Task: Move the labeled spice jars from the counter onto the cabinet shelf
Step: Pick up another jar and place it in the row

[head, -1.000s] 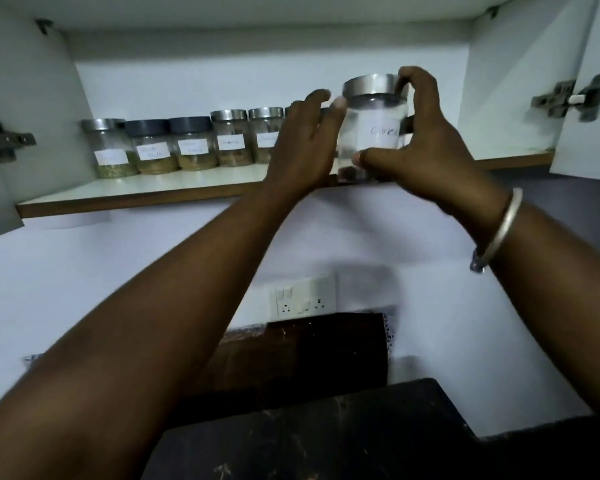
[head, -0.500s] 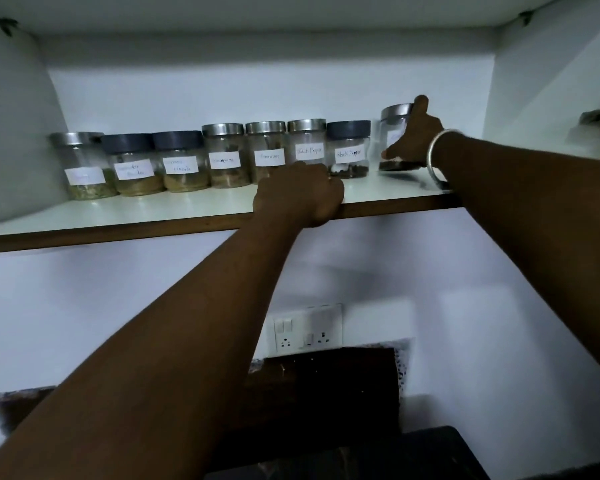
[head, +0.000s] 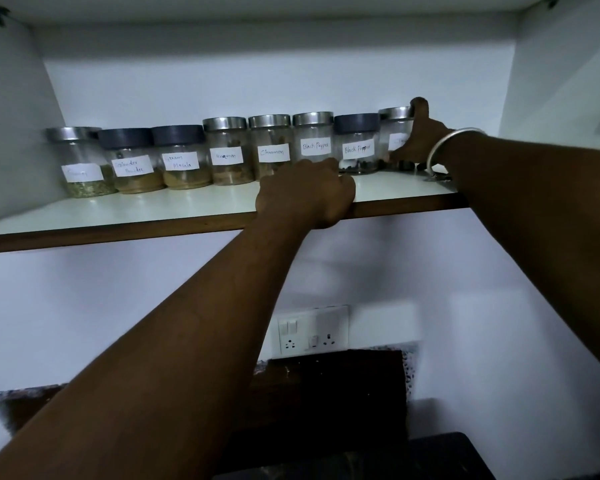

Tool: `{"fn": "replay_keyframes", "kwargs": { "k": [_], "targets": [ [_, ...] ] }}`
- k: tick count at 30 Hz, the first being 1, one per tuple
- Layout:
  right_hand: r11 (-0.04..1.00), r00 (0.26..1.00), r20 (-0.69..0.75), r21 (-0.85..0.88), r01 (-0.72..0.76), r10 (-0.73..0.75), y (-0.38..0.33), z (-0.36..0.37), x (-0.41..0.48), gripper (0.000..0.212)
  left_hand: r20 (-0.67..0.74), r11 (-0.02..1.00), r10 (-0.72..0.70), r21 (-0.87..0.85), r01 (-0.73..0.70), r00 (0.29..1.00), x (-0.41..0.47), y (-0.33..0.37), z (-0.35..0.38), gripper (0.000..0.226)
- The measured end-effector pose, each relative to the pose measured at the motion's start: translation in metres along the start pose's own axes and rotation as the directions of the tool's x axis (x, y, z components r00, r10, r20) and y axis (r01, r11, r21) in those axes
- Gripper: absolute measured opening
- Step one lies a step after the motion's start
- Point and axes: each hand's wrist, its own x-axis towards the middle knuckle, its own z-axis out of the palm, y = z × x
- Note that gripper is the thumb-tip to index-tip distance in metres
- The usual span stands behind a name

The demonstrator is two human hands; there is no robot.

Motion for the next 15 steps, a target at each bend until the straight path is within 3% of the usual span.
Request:
{"fn": "replay_keyframes", "kwargs": {
  "k": [7, 10, 12, 15],
  "targets": [
    [0.976, 0.986, 0.099, 0.156, -0.149, 0.135, -0.014, 0.0, -0.017, 0.139, -0.04, 0.992, -0.014, -0.123, 0.009, 0.999, -0.005, 0.001, -0.007, 0.043],
    [0.971, 0.963, 0.126, -0.009, -0.238, 0.237, -0.027, -0.013, -0.034, 0.141, -0.124, 0.989, 0.012, -0.143, -0.03, 0.992, -0.004, -0.001, -0.004, 0.027],
    [0.966, 0.952, 0.19, -0.145, -0.214, 0.239, -0.041, -0.026, -0.051, 0.146, -0.21, 0.988, 0.039, -0.139, -0.07, 0.977, -0.008, 0.001, -0.002, 0.022],
    [0.981, 0.932, 0.309, -0.099, -0.167, 0.19, -0.066, -0.035, -0.088, 0.13, -0.258, 0.973, 0.03, -0.213, -0.087, 0.966, -0.017, 0.005, -0.01, 0.023]
  ]
}}
